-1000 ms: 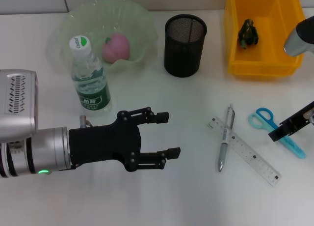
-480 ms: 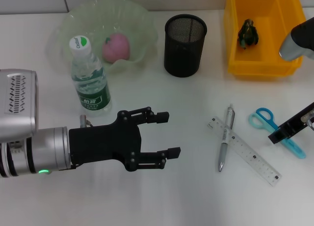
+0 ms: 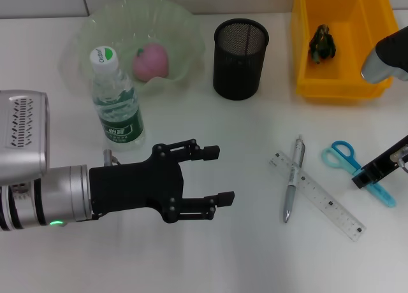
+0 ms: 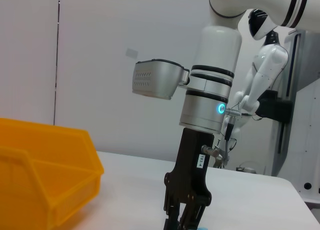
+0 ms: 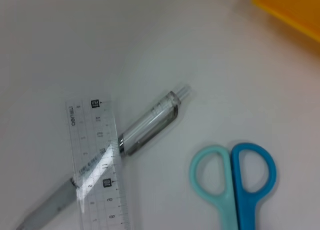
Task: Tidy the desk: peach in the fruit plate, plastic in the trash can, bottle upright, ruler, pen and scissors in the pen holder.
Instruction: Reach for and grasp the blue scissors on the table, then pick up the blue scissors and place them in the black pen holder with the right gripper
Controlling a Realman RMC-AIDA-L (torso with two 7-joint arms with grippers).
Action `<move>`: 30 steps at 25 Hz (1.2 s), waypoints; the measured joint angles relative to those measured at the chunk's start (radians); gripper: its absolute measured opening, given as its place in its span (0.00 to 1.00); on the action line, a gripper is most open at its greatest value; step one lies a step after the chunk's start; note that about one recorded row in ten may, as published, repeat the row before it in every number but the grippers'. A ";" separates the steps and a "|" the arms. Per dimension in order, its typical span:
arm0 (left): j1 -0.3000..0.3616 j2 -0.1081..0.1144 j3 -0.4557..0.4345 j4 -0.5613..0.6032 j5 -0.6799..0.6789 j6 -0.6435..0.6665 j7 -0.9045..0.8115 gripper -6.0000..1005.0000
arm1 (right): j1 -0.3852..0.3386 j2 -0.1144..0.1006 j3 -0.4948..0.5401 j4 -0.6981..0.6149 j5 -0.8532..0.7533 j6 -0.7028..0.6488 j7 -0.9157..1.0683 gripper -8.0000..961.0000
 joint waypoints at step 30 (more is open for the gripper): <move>0.002 0.008 -0.002 0.015 -0.003 0.013 -0.092 0.81 | -0.109 -0.002 0.310 -0.221 0.827 0.292 -0.486 0.22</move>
